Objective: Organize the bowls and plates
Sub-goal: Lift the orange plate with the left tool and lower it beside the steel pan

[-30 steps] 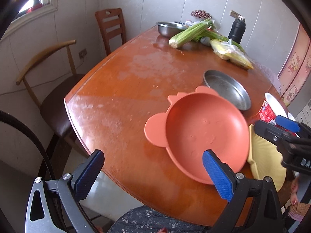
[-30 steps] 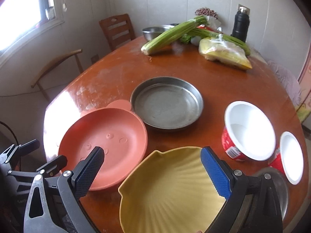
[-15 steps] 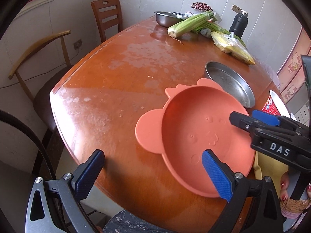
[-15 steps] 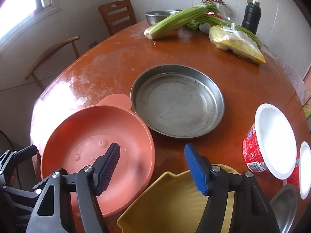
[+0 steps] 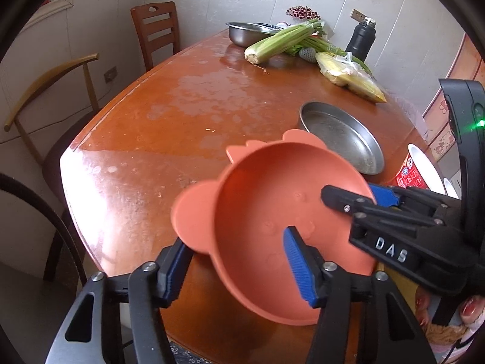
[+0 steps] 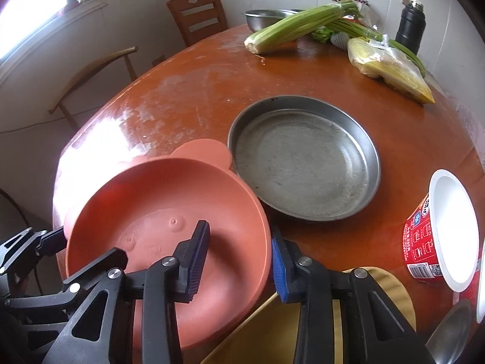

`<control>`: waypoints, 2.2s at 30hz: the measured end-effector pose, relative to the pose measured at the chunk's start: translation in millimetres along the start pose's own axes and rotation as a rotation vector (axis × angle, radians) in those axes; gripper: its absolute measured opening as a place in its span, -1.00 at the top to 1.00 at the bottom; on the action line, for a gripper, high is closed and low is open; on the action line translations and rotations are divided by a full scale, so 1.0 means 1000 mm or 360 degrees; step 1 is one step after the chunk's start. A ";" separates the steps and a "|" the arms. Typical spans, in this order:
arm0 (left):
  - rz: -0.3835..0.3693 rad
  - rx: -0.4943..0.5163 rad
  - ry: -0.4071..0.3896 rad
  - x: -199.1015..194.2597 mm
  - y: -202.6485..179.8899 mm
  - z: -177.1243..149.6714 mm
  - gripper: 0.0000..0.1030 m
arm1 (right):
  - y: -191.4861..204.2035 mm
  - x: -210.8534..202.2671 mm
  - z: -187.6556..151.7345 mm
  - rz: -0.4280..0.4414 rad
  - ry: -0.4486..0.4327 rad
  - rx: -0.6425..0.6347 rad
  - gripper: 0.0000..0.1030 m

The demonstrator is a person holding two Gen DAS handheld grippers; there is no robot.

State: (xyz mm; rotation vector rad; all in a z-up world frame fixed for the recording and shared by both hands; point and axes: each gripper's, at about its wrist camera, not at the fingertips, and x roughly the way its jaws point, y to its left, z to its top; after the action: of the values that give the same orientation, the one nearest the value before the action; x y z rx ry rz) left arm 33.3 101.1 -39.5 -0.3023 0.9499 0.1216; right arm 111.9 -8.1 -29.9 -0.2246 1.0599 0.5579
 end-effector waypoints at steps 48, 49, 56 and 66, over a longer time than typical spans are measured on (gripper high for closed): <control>0.0053 0.0068 -0.0076 0.040 0.040 0.069 0.04 | 0.018 0.028 0.057 0.0046 -0.0009 0.0190 0.26; 0.0054 0.0079 -0.0079 0.040 0.038 0.069 0.04 | 0.017 0.027 0.057 0.0043 -0.0010 0.0197 0.26; 0.0022 0.0113 -0.0072 0.043 0.030 0.070 0.03 | 0.008 0.025 0.056 0.0023 -0.0016 0.0259 0.25; 0.0054 0.0118 -0.0061 0.044 0.032 0.070 0.01 | 0.008 0.018 0.054 0.0027 -0.0047 0.0276 0.25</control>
State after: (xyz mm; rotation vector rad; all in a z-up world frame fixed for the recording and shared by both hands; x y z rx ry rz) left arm 106.1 151.3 -43.8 -0.2149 0.9196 0.1224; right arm 155.4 27.8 -19.1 -0.0550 1.0756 0.4802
